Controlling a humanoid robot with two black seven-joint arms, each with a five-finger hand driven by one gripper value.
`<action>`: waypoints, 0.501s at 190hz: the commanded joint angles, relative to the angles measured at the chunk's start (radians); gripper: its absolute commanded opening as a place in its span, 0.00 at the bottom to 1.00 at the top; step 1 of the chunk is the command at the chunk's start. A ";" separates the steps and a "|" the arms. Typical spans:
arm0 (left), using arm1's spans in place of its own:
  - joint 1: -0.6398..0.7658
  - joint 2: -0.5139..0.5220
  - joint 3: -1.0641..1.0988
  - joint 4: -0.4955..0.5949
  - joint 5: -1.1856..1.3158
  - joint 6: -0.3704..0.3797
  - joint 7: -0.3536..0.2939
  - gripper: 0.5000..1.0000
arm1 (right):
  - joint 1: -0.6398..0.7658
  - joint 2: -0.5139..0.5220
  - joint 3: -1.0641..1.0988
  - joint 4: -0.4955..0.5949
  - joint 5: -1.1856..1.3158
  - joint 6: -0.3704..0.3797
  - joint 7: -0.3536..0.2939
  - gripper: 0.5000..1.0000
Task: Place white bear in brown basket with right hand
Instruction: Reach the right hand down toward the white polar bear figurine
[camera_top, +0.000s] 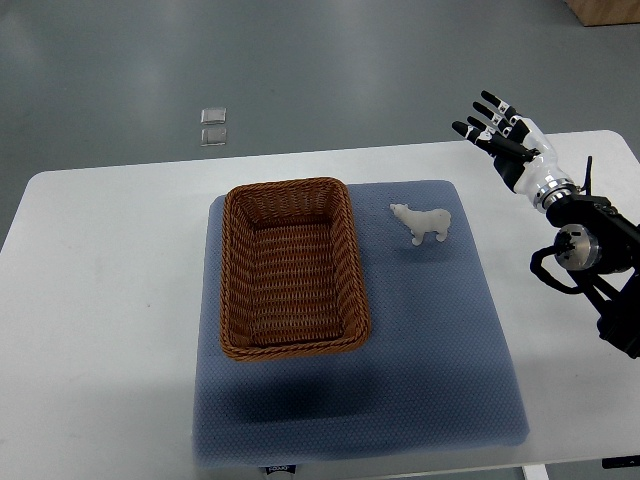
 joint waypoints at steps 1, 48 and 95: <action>-0.001 0.000 0.001 0.000 0.000 0.000 0.001 1.00 | -0.003 0.004 0.000 0.000 -0.028 0.006 0.000 0.84; 0.000 0.000 0.001 0.000 0.000 0.000 0.001 1.00 | -0.001 0.005 -0.003 0.006 -0.159 0.012 0.000 0.85; 0.000 0.000 -0.001 0.000 0.000 0.000 0.001 1.00 | 0.013 -0.016 -0.067 0.015 -0.371 0.091 -0.002 0.84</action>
